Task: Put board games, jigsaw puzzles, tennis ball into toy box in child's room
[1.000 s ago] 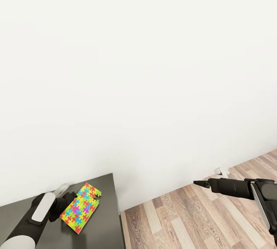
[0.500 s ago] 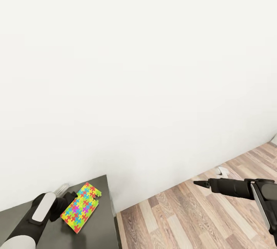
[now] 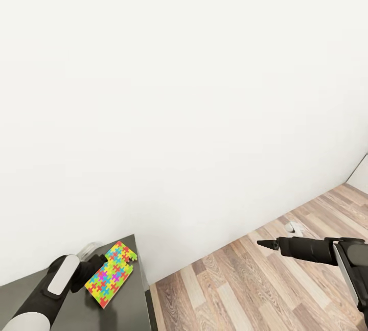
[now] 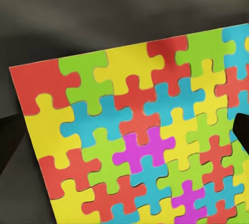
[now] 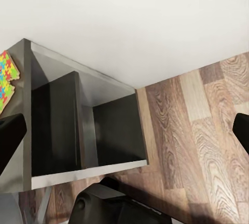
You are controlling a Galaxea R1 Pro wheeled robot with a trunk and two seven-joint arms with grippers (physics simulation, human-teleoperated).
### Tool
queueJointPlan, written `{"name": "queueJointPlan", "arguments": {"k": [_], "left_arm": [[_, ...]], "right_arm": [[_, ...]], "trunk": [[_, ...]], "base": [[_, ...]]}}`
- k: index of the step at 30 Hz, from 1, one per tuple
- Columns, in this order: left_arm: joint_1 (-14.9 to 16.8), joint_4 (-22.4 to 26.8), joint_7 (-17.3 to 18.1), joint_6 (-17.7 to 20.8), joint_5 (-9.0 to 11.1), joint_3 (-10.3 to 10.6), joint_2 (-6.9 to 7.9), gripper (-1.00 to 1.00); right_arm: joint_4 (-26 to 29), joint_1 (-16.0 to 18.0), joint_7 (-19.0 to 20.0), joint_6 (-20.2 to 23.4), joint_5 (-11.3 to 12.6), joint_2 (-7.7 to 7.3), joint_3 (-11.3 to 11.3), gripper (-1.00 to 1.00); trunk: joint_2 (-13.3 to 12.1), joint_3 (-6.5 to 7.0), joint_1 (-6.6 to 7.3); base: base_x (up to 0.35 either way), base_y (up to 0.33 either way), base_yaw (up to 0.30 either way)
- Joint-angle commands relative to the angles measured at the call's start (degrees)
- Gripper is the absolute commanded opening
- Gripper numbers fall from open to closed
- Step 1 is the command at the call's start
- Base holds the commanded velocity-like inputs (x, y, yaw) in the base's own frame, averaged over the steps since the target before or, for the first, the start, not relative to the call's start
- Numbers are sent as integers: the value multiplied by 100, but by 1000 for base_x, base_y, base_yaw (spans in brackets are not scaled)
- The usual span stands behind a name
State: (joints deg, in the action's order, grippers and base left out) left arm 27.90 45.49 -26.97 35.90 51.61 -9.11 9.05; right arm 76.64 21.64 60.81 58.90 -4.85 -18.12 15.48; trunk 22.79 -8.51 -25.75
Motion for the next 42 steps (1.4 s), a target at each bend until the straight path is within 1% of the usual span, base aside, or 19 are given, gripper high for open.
{"name": "queueJointPlan", "arguments": {"k": [1,8,18,31,42], "left_arm": [[4,8,-51,14,60,9,0,100],[4,6,-48,9,59,54,0,100],[4,8,-46,5,66,65,-1,100],[4,9,-45,5,76,68,-6,100],[4,7,-45,5,77,75,-8,100]], "right_arm": [[5,7,54,34,-51,1,7,100],[3,7,53,34,-51,1,7,100],[2,7,48,32,-51,3,7,100],[3,7,53,33,-51,5,1,100],[3,7,54,34,-51,2,7,100]], "trunk": [[13,-13,-4],[13,-13,-4],[13,-13,-4],[13,-13,-4],[13,-13,-4]], "base": [[0,0,-21],[0,0,-10],[0,0,-15],[0,0,-171],[0,0,-42]]}}
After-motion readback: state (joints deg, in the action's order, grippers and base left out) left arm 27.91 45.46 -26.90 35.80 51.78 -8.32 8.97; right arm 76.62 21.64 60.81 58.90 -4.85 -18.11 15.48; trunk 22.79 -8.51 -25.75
